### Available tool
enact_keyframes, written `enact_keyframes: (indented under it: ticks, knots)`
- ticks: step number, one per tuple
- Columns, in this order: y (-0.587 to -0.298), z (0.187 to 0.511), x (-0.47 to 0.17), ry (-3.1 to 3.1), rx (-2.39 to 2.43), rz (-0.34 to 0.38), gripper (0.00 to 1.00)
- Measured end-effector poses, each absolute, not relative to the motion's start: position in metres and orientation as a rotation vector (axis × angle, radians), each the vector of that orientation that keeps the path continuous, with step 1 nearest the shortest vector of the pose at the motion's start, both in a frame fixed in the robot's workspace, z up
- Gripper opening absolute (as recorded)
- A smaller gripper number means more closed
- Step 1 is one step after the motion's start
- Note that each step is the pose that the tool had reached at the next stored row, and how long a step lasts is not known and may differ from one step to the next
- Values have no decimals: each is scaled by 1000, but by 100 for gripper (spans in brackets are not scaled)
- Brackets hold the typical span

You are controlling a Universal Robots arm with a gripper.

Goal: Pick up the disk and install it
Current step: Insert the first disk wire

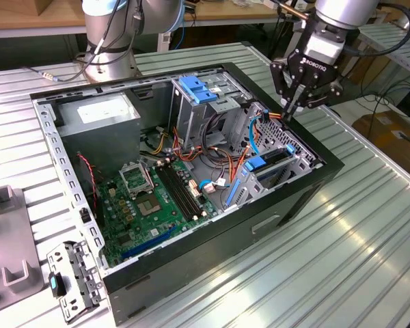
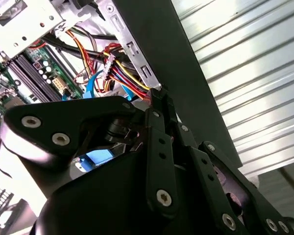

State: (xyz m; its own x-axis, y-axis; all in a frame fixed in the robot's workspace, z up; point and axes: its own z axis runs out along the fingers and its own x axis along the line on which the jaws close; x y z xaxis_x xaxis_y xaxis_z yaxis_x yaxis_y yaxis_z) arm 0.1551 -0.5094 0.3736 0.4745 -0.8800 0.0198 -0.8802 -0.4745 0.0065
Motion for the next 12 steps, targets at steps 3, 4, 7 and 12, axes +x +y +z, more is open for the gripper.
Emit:
enact_keyframes:
  ticks: [3,4,7,12]
  knots:
    - [-509,374,155,-1657,2650,21,16]
    - [-509,374,155,-1672,2641,21,16]
    - [-509,374,153,-1696,2625,20,16]
    - [-509,374,150,-1697,2624,20,16]
